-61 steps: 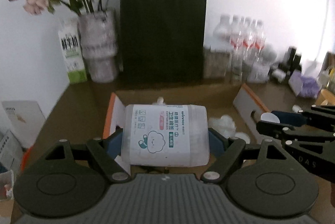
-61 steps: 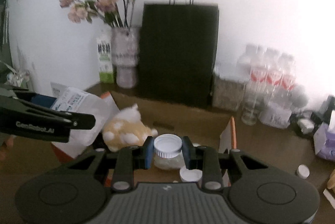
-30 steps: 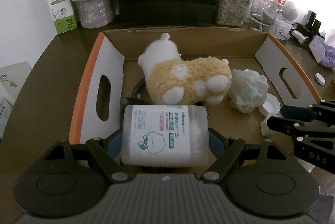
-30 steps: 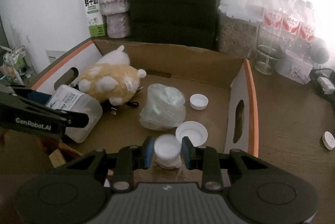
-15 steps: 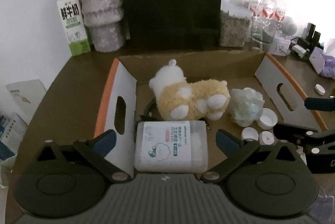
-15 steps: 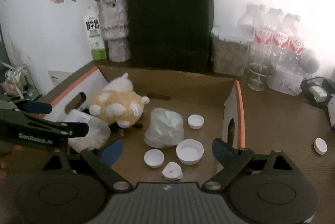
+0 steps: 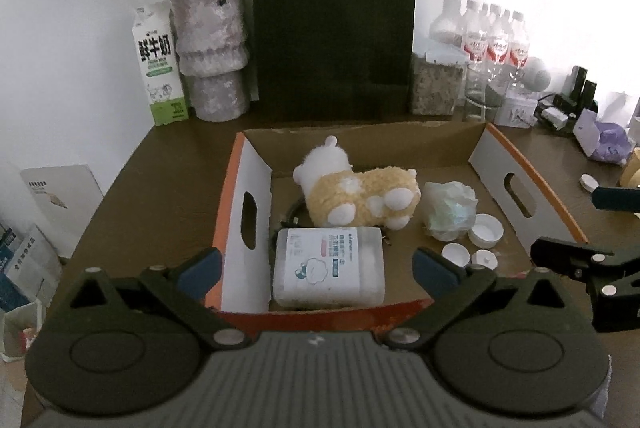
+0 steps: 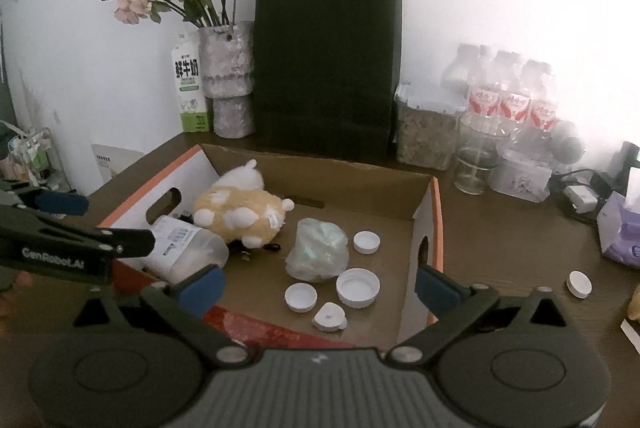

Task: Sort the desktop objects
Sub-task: 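Withdraw both tools from the box back toward the table, then grasp the crumpled white tissue with the left tool while the right tool approaches the red flower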

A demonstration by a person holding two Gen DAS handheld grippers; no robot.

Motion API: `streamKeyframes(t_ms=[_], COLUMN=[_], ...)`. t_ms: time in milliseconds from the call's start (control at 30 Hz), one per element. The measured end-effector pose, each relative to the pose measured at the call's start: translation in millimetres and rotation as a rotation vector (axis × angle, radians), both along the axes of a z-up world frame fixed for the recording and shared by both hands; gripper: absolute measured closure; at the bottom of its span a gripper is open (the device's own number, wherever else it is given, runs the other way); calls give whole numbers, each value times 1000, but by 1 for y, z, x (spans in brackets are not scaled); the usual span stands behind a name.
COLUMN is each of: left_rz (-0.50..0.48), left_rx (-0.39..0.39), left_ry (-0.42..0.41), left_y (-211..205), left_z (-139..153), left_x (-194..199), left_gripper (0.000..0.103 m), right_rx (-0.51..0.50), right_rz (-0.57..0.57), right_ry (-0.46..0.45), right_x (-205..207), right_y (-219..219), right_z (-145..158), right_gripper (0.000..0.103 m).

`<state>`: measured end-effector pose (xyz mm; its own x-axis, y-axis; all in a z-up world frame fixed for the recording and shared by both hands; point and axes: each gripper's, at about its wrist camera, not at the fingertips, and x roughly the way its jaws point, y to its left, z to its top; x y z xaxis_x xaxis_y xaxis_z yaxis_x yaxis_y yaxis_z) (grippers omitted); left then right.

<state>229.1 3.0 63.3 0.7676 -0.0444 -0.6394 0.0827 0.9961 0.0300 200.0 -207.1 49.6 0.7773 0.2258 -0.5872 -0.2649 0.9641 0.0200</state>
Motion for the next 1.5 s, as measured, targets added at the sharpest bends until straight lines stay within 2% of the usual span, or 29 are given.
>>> streamKeyframes(t_ms=[500, 667, 933, 1033, 1167, 1333, 1500], left_rz=[15, 22, 63, 67, 43, 3, -40], left_rx=[-22, -58, -31, -39, -23, 19, 23], left_ry=[-102, -146, -227, -222, -211, -179, -154], left_y=[20, 34, 39, 36, 30, 13, 0], left_z=[11, -1, -34, -46, -56, -65, -77], left_x=[-66, -98, -143, -154, -159, -151, -140], left_gripper=[0, 0, 0, 0, 0, 0, 0], right_rx=[-24, -25, 2, 27, 5, -4, -13], right_rz=[29, 44, 20, -6, -10, -14, -20], right_ry=[-121, -148, -147, -144, -144, -149, -149], right_x=[-78, -111, -148, -159, -168, -166, -162], right_y=[4, 6, 14, 13, 15, 16, 13], right_z=[9, -5, -42, -54, -62, -64, -67], right_gripper=[0, 0, 0, 0, 0, 0, 1])
